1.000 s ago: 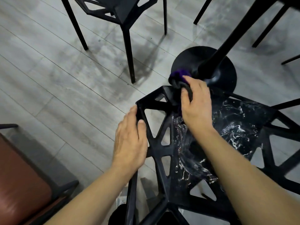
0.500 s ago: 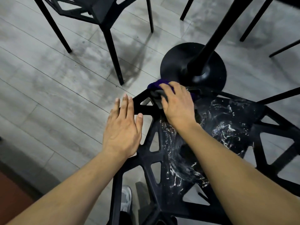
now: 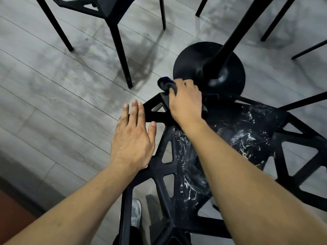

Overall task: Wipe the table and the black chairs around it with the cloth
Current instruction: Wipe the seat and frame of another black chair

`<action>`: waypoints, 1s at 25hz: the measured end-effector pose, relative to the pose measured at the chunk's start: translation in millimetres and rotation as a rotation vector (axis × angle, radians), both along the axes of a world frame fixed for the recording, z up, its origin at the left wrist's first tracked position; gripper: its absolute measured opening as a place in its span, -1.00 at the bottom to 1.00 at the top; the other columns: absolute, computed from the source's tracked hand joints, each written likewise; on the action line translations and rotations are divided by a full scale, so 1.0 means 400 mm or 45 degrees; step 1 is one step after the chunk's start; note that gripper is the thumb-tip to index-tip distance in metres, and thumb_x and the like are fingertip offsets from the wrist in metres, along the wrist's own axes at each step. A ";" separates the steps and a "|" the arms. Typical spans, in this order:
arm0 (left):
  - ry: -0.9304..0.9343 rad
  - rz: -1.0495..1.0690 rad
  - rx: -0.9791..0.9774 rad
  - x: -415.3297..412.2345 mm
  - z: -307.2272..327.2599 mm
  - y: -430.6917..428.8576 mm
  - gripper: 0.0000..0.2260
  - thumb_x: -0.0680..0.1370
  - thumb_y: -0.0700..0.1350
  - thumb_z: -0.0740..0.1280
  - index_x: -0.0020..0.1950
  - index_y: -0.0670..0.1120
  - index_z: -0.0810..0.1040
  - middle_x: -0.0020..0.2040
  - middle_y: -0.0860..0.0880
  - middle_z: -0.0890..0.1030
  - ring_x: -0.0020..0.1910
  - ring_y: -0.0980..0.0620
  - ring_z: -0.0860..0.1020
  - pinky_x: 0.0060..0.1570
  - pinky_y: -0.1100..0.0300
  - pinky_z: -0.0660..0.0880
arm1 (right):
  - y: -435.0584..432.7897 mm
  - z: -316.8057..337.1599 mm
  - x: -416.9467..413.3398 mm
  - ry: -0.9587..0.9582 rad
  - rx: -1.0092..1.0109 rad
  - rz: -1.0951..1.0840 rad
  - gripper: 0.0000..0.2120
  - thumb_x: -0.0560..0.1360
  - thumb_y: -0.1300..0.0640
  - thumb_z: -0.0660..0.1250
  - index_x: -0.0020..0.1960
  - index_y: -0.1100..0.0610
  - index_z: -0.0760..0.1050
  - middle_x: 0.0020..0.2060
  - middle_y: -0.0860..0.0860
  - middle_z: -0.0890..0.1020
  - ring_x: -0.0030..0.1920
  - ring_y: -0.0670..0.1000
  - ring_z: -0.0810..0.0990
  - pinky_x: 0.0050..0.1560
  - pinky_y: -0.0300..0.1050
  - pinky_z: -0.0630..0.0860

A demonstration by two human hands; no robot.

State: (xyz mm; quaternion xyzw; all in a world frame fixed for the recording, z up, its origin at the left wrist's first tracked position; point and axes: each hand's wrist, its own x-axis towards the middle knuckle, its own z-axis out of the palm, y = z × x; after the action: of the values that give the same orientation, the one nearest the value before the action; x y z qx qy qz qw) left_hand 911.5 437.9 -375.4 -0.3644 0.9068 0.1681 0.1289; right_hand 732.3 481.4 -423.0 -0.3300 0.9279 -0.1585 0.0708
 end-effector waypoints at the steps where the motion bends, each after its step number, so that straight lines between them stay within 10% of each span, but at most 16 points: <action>1: -0.005 -0.002 -0.004 -0.001 -0.001 0.000 -0.31 0.61 0.23 -0.32 0.67 -0.11 -0.14 0.68 -0.04 -0.19 0.64 -0.02 -0.24 0.62 0.06 -0.16 | 0.002 -0.003 0.005 0.018 -0.031 0.058 -0.68 0.60 -0.02 0.23 0.29 0.09 0.50 0.16 0.15 0.54 0.13 0.24 0.52 0.13 0.10 0.42; 9: -0.032 0.006 0.007 -0.012 0.020 -0.001 -0.36 0.66 0.19 -0.26 0.67 -0.14 -0.14 0.68 -0.07 -0.17 0.65 -0.04 -0.23 0.61 0.08 -0.21 | 0.333 -0.008 -0.212 0.036 -0.110 -0.604 -0.59 0.64 -0.01 0.15 0.39 0.17 0.45 0.30 0.22 0.49 0.25 0.29 0.48 0.28 0.15 0.39; 25: -0.029 -0.040 -0.054 -0.010 -0.002 -0.009 -0.41 0.69 0.06 -0.13 0.65 -0.22 -0.04 0.67 -0.19 -0.07 0.66 -0.13 -0.11 0.62 -0.06 -0.08 | 0.588 -0.091 0.237 0.041 -0.038 1.089 -0.47 0.59 0.20 0.32 0.55 0.11 0.32 0.50 0.15 0.36 0.53 0.17 0.29 0.52 0.16 0.23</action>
State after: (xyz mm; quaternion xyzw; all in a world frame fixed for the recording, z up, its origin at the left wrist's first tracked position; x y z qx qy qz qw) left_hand 907.4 434.4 -376.1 -0.3546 0.9143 0.1426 0.1339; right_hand 827.0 716.4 -459.5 -0.6885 0.7060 -0.1232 0.1111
